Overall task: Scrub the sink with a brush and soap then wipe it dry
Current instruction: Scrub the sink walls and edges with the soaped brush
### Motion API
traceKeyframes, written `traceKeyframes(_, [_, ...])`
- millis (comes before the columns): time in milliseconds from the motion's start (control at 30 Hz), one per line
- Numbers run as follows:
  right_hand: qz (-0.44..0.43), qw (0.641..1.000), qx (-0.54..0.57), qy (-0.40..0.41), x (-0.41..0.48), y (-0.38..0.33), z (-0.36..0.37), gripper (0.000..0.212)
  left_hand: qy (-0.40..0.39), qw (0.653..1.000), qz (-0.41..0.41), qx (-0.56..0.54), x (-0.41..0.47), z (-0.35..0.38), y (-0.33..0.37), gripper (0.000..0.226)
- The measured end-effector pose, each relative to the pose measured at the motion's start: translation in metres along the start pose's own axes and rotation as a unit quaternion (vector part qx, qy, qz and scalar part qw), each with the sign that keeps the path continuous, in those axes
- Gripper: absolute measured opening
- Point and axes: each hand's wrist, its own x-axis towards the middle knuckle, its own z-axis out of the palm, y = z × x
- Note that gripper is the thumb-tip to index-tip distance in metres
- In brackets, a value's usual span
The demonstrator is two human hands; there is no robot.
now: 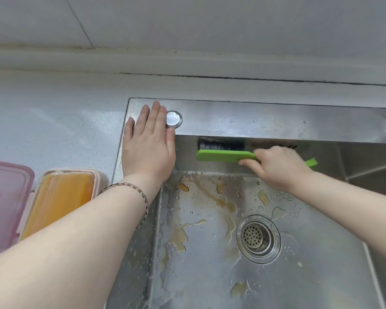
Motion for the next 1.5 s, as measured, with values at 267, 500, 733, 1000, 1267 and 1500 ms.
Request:
traceKeyframes(267, [0.046, 0.991, -0.051, -0.111, 0.012, -0.002, 0.040, 0.052, 0.004, 1.000, 0.006, -0.010, 0.001, 0.002, -0.001, 0.050])
traceKeyframes(500, [0.062, 0.987, -0.053, -0.135, 0.011, -0.003, 0.047, 0.051, 0.003, 1.000, 0.010, -0.010, 0.001, 0.001, -0.001, 0.050])
traceKeyframes(733, [0.073, 0.982, -0.076, -0.159, 0.015, 0.002, 0.052, 0.055, 0.003, 1.000, 0.014, -0.018, 0.001, 0.000, -0.001, 0.050])
traceKeyframes(1000, [0.096, 0.984, -0.037, -0.146, 0.004, 0.002, 0.063, 0.051, 0.000, 1.000, 0.015, -0.004, 0.000, 0.001, -0.001, 0.050])
traceKeyframes(1267, [0.105, 0.985, -0.074, -0.119, -0.019, 0.038, 0.028, 0.051, 0.008, 1.000, 0.028, 0.010, -0.003, -0.002, 0.001, 0.053])
traceKeyframes(1500, [0.071, 0.993, -0.076, -0.065, -0.025, 0.053, 0.018, 0.048, 0.083, 0.975, 0.204, -0.042, 0.023, -0.001, 0.067, 0.047])
